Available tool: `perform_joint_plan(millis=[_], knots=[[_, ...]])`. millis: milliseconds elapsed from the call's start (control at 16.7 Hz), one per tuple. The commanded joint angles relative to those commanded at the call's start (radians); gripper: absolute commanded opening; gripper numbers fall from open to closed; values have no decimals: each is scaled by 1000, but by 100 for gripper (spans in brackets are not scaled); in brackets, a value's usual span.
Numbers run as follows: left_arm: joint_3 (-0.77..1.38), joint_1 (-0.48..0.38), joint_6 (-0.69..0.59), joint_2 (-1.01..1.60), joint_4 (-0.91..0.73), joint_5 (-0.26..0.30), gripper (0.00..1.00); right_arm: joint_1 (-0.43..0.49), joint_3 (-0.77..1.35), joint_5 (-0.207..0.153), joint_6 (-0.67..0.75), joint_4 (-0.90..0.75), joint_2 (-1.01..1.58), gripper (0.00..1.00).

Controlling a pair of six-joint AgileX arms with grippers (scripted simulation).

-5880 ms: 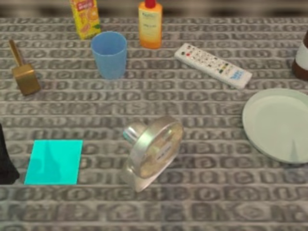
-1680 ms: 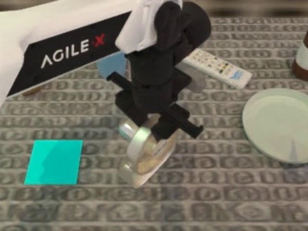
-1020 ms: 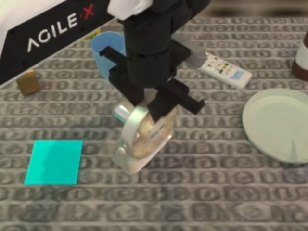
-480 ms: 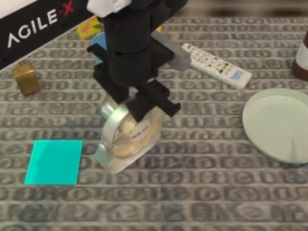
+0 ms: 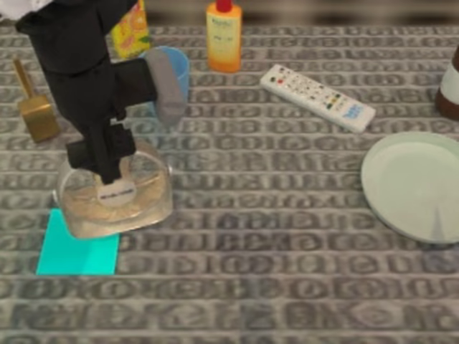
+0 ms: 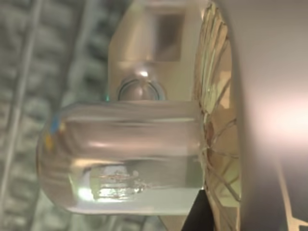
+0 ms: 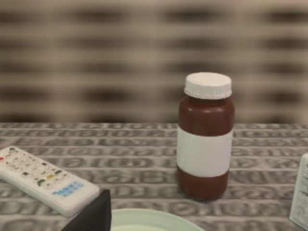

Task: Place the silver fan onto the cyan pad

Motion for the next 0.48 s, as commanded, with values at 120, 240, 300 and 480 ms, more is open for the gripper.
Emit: perform_joint_plan(millis=[120, 240, 300, 480], knots=[[-77, 66, 177, -61, 24, 3, 0, 0, 0, 0, 0, 0, 0, 100], [-150, 125, 327, -115, 45, 5, 0, 0, 0, 0, 0, 0, 0, 100], [-182, 151, 387, -139, 54, 6, 0, 0, 0, 0, 0, 0, 0, 100], [-251, 206, 503, -187, 71, 7, 0, 0, 0, 0, 0, 0, 0, 100]])
